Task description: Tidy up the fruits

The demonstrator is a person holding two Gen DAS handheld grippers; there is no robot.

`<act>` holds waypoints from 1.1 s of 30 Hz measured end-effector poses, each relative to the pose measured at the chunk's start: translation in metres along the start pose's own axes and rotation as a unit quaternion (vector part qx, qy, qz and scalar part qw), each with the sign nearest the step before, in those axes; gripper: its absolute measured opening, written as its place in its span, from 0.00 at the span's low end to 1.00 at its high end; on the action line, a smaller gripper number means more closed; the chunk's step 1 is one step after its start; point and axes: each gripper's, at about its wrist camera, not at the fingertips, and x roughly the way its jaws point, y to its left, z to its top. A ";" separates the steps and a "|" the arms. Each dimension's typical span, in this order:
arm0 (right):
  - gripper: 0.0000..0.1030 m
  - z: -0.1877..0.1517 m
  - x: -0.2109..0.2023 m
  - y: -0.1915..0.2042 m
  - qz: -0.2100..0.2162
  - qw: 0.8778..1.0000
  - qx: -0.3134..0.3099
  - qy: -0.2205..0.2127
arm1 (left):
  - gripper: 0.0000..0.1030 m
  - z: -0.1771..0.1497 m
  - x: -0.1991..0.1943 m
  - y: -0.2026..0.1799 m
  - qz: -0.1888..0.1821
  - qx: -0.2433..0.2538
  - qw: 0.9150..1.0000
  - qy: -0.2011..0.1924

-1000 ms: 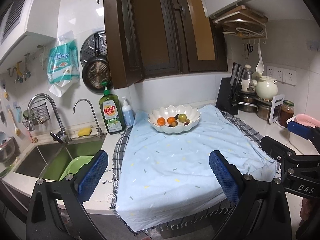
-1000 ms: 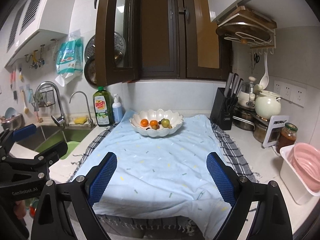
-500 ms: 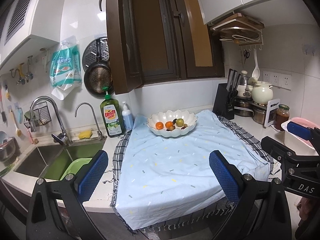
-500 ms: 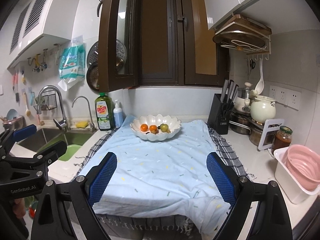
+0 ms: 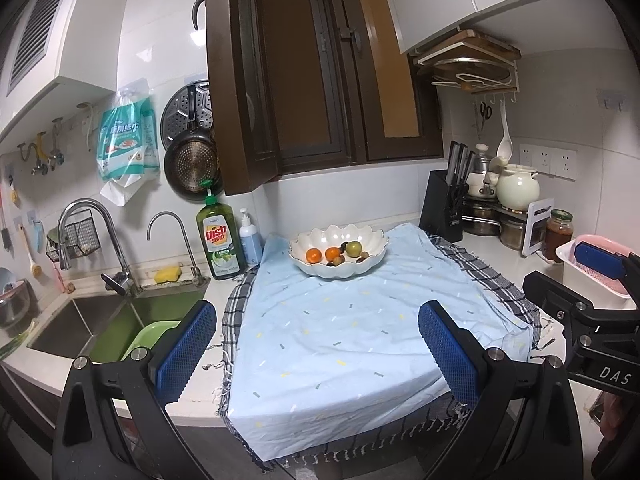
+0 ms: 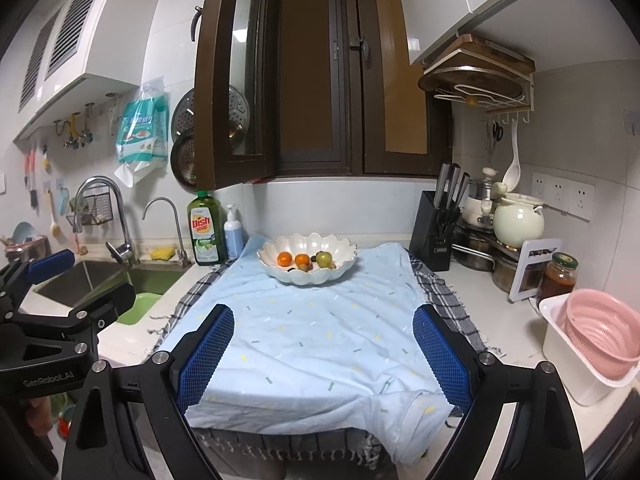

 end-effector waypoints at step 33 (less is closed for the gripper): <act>0.90 0.001 0.000 0.000 0.001 1.000 -0.002 0.002 | 1.00 0.002 0.006 0.002 -0.003 0.000 1.000 0.005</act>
